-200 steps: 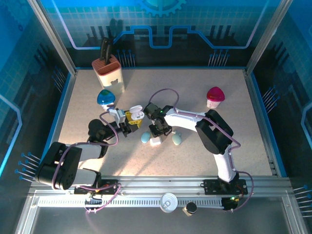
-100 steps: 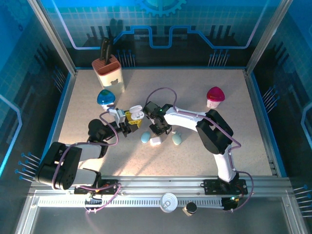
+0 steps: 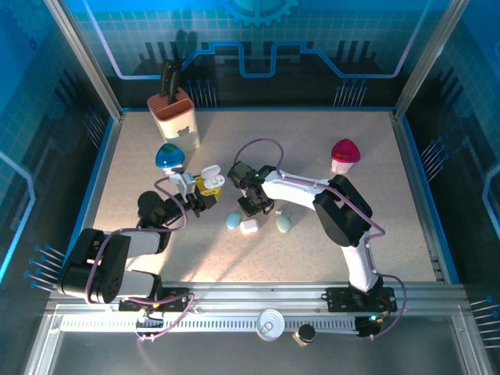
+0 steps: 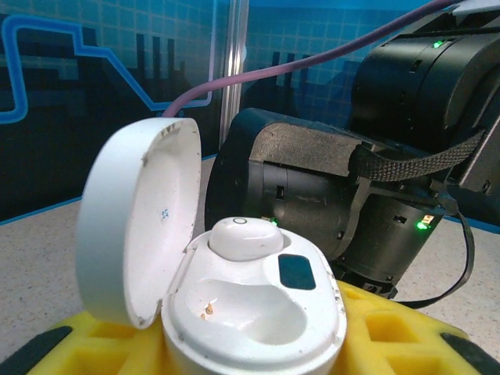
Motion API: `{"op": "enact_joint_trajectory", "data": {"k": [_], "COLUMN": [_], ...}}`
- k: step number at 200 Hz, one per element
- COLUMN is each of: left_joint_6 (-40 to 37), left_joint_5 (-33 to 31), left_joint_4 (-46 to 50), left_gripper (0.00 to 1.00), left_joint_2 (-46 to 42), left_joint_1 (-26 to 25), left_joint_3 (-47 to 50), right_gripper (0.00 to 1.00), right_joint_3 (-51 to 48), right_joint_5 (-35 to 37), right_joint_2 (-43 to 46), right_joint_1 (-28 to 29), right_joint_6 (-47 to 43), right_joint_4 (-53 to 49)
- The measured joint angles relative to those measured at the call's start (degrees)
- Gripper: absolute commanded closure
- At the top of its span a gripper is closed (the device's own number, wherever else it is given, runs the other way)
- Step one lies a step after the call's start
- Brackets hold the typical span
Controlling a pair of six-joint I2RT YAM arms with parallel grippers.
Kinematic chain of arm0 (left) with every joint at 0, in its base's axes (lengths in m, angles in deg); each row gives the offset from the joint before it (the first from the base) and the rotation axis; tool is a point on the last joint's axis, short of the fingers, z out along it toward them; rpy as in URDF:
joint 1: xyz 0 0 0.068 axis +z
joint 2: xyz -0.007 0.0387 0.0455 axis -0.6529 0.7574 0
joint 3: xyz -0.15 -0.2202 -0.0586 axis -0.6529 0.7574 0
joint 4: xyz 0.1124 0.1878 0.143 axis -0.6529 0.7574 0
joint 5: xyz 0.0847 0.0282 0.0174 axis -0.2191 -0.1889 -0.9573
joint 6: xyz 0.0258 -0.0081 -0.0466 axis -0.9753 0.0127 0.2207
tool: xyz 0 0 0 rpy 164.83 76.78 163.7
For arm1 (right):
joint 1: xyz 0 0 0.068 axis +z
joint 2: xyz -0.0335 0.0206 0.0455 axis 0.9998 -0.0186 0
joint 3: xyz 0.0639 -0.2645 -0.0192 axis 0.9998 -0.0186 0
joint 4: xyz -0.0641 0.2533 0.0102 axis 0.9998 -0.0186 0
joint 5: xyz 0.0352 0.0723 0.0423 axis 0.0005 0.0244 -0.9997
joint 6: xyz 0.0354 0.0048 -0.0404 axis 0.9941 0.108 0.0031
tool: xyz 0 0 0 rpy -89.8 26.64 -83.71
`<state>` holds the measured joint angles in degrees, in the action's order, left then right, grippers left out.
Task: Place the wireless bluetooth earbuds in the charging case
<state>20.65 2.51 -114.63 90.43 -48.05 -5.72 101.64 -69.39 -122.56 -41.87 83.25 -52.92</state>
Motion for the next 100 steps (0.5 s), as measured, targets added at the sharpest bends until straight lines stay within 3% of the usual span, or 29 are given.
{"op": "enact_joint_trajectory", "data": {"k": [100], "left_joint_6": [1.5], "left_joint_5": [0.1], "left_joint_4": [-0.9], "left_gripper": [0.61], "left_joint_2": [0.3], "left_joint_1": [0.1], "left_joint_3": [0.0], "right_gripper": [0.48], "right_joint_3": [0.1], "right_joint_5": [2.7], "right_joint_2": [-0.6], "right_joint_1": [0.1], "right_joint_6": [-1.5], "right_joint_4": [-2.8]}}
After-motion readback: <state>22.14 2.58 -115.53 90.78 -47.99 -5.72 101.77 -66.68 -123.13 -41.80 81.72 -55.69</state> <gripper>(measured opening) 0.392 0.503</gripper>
